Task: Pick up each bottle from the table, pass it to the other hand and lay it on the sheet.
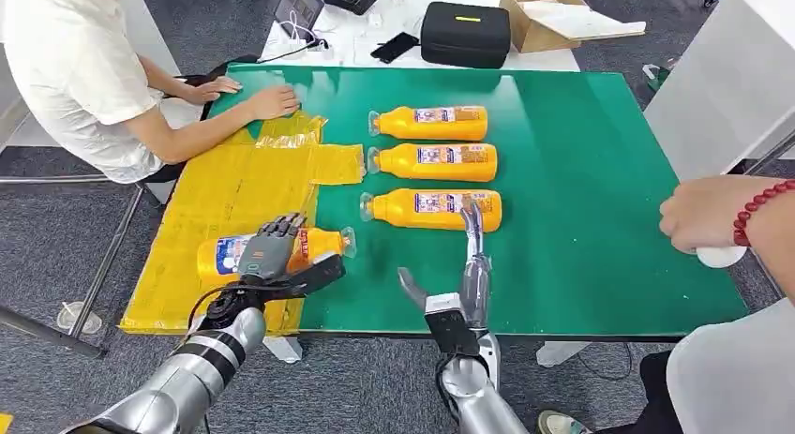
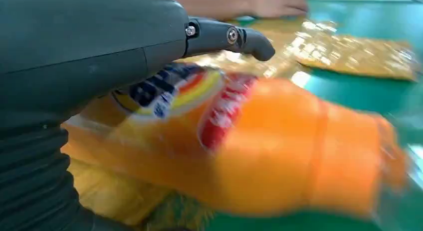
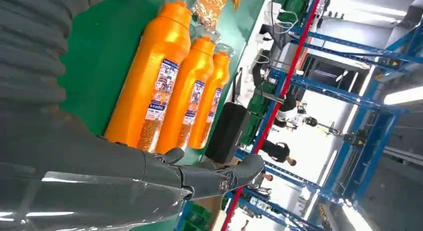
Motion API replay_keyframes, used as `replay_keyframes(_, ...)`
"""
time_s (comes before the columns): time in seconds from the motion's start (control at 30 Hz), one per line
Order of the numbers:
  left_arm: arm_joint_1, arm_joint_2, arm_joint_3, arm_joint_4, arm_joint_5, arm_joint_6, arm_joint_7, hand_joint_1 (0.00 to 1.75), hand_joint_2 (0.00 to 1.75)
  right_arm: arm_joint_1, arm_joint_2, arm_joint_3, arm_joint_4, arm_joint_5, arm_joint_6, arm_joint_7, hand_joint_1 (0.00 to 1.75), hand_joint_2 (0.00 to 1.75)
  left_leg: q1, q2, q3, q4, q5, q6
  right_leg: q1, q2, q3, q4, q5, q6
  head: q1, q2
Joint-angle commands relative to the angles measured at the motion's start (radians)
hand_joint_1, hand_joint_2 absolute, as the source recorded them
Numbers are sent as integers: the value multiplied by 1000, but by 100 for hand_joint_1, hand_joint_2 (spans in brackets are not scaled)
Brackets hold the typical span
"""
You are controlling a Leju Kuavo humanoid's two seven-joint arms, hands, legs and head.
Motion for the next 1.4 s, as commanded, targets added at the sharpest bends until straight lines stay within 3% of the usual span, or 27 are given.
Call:
replay_keyframes(0.03, -9, 39, -50, 77, 20, -102, -30, 0, 0, -39, -28, 13, 66, -5, -1, 1, 0, 175, 0, 3, 4, -1, -1, 0, 0, 2, 4, -1, 0, -1, 0, 0)
replay_keyframes(0.4, -1, 35, -53, 52, 37, -96, -58, 0, 0, -40, -28, 12, 64, 5, -1, 1, 0, 175, 0, 2, 9, -1, 0, 0, 1, 2, 9, -1, 0, -1, 0, 0)
replay_keyframes(0.53, 24, 8, -30, -18, 85, 11, -135, 0, 0, -32, -25, 5, 56, 24, -1, 1, 0, 175, 0, 1, 9, -1, 0, 1, 0, 2, 9, -1, 0, -1, 0, 0)
replay_keyframes(0.67, 93, -59, 30, -180, 242, 124, -243, 0, 0, -14, -16, -19, 35, 58, -1, 1, 0, 175, 0, -2, 7, 0, 1, 1, 0, -2, 8, -1, -1, -1, 0, 0)
replay_keyframes(0.7, 125, -77, 45, -245, 298, 151, -277, 0, 175, -6, -11, -31, 28, 73, -1, 1, 0, 175, 0, -3, 8, 0, 0, 1, 0, -3, 8, -1, -1, -1, 0, 0)
replay_keyframes(0.8, 234, -104, 34, -470, 515, 128, -314, 0, 175, 22, 2, -86, -1, 131, -1, 1, 0, 175, 0, -2, 5, 0, 0, 1, 0, -1, 6, -1, -1, 0, 0, 0)
replay_keyframes(0.93, 311, -67, -64, -643, 661, 136, -285, 0, 175, 40, 1, -145, 1, 260, -1, 1, 0, 175, -1, -2, 4, 0, 0, 1, 0, -1, 4, 0, -1, 0, 0, 0)
replay_keyframes(0.97, 324, -53, -86, -666, 671, 144, -286, 0, 175, 39, -11, -156, 10, 314, -1, 1, 0, 0, -1, -1, 5, 0, -2, 1, 0, -1, 5, 0, -2, -1, 0, 0)
replay_keyframes(1.03, 338, -41, -105, -687, 679, 172, -290, 0, 175, 44, -9, -226, 7, 493, -1, 1, 0, 0, 0, 0, 2, 0, 0, 0, 0, 0, 1, -1, 0, 0, 0, 0)
replay_keyframes(1.07, 338, -41, -105, -687, 679, 172, -290, 0, 175, 44, -9, -226, 7, 493, -1, 1, 0, 0, 0, -1, 3, 0, -1, 0, 0, -1, 3, -1, -1, -1, 0, 0)
replay_keyframes(1.13, 338, -40, -119, -688, 680, 195, -286, 0, 175, 35, 13, -356, 35, 758, -1, 1, 0, 0, 0, -1, 3, 0, -1, 1, 1, -1, 3, -1, -1, -1, 0, 0)
replay_keyframes(1.17, 342, -43, -122, -693, 692, 191, -278, 0, 175, -5, -8, -383, 150, 863, -1, 54, 0, 175, 0, -1, 5, 0, -2, 1, 1, -2, 5, -1, -2, -2, 0, 0)
replay_keyframes(1.2, 343, -44, -124, -697, 694, 190, -276, 0, 175, -14, -16, -384, 161, 854, -1, 50, 0, 175, 0, -2, 1, -1, 0, 1, 0, -1, 1, -1, 0, 0, 0, 0)
replay_keyframes(1.23, 354, -45, -123, -713, 713, 183, -260, 0, 175, -60, -80, -299, 271, 833, -1, 120, 0, 0, 0, -1, 3, -1, 0, 1, 0, -1, 3, -2, 0, -1, 0, 0)
replay_keyframes(1.33, 379, -66, -99, -736, 762, 192, -218, 0, 175, -66, -117, -266, 270, 802, -1, 155, 0, 0, 0, 0, 4, -1, -1, 1, 1, 0, 4, -3, 0, 0, 0, 0)
replay_keyframes(1.4, 396, -88, -75, -748, 822, 195, -142, 0, 175, -45, -142, -257, 214, 862, -1, 210, 0, 0, -1, -1, 3, 0, 0, 2, 0, -1, 3, -2, 0, 0, 0, 0)
